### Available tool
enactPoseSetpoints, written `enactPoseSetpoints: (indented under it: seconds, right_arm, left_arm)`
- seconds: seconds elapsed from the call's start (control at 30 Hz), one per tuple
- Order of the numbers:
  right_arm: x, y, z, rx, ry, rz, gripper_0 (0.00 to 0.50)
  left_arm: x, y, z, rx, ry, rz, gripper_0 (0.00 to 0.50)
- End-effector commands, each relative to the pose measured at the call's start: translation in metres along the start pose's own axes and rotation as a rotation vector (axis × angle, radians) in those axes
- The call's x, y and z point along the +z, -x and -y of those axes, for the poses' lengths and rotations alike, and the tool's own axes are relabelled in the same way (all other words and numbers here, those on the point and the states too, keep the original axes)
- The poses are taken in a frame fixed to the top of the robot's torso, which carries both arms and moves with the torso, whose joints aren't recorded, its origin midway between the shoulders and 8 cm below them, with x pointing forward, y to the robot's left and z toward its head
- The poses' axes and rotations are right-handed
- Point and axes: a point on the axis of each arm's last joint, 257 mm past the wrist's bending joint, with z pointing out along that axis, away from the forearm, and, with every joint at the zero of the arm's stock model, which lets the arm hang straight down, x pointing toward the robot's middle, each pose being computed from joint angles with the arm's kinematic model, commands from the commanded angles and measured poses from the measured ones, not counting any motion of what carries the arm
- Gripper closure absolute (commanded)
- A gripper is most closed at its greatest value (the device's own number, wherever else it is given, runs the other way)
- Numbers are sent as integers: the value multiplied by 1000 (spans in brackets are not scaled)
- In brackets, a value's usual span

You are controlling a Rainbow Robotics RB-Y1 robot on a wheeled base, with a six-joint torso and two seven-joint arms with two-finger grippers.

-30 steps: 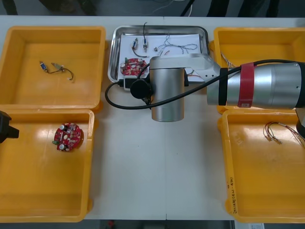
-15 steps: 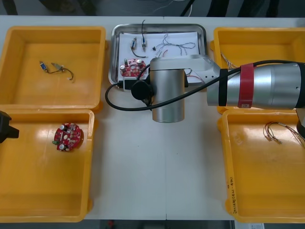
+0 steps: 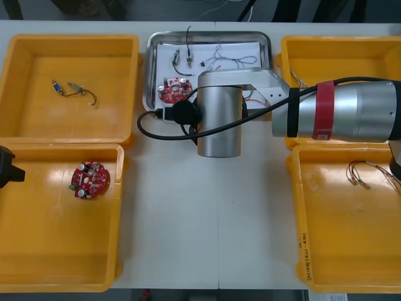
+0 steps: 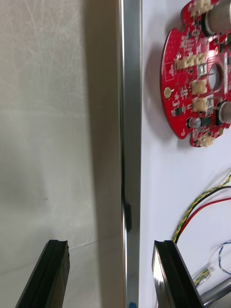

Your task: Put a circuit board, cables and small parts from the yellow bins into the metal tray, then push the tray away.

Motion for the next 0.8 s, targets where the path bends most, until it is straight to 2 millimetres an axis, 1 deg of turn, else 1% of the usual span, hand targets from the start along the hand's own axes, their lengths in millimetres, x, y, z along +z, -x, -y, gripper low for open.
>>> enactPoseSetpoints:
  seconds: [0.03,0.2,0.33,0.47,0.7,0.8]
  right_arm:
    - [-27,18,31,26,-9,14,0]
    - [-43,19,24,33,14,-12,0]
    - [-62,24,12,33,35,-17,0]
    - [-81,24,-3,61,71,-20,0]
    - [-111,21,-24,113,124,-11,0]
    - [-128,14,-33,160,146,-10,0]
  left_arm:
    - [-12,3,-14,75,52,22,0]
    - [-12,3,-14,75,52,22,0]
    - [-12,3,-14,75,52,22,0]
    - [-12,3,-14,75,52,22,0]
    - [-12,3,-14,75,52,22,0]
    - [-12,3,-14,75,52,22,0]
